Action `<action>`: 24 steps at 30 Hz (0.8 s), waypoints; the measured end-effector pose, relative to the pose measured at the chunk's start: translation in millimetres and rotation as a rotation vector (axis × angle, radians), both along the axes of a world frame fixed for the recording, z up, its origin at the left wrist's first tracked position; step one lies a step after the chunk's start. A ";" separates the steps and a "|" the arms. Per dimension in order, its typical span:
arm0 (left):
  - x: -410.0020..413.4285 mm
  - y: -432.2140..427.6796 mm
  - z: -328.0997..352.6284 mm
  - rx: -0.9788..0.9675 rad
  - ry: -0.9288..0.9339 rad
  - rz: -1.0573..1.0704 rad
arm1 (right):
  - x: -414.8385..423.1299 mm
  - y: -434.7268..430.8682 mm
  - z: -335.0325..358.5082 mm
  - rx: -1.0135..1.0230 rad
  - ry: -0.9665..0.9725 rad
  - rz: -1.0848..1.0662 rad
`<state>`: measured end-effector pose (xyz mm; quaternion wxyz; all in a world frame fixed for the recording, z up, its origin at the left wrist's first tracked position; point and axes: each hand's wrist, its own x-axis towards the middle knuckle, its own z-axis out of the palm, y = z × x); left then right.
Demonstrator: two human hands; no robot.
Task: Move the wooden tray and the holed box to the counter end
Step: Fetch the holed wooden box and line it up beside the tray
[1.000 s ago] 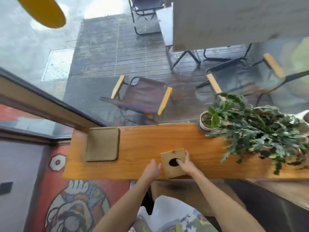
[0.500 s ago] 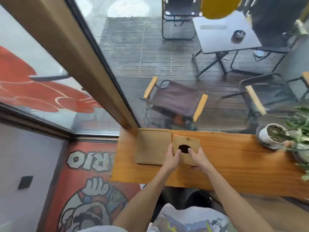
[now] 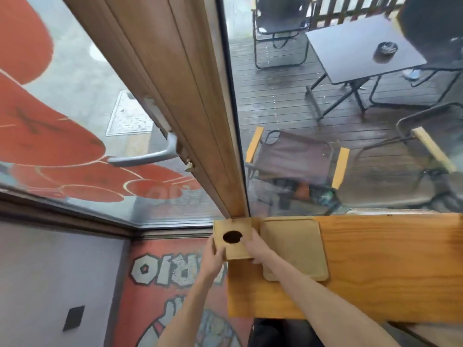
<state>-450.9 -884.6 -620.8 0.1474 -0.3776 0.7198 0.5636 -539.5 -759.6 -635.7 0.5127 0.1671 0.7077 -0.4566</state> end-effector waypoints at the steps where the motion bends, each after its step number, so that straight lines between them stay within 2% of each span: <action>1: -5.1 -5.2 -7.9 -0.007 0.009 -0.015 | -4.1 -2.9 -6.8 -0.006 0.003 -0.016; 4: -17.4 -7.7 -24.0 0.011 -0.007 -0.032 | -11.8 -0.7 -22.3 0.014 0.046 -0.005; 10: -25.9 -6.3 -36.2 0.030 -0.014 -0.010 | -13.4 20.9 -40.4 0.024 0.249 0.077; 12: -26.7 -10.3 -35.6 0.054 -0.050 0.003 | -14.2 38.1 -44.6 0.145 0.382 0.048; 15: -32.3 -19.5 -39.6 0.139 -0.097 0.054 | -20.4 82.1 -46.9 0.498 0.582 -0.021; 17: -35.9 -23.3 -47.4 0.205 -0.106 0.027 | -25.3 120.6 -47.6 0.698 0.598 0.024; 19: -36.3 -21.3 -53.7 0.279 -0.111 0.006 | -26.9 157.6 -52.4 0.797 0.525 0.110; 21: -34.1 -17.2 -59.5 0.324 -0.097 0.037 | -25.2 184.2 -58.1 0.764 0.447 0.115; 24: -31.2 -8.5 -65.1 0.332 -0.052 0.012 | -20.8 199.7 -68.0 0.673 0.475 0.060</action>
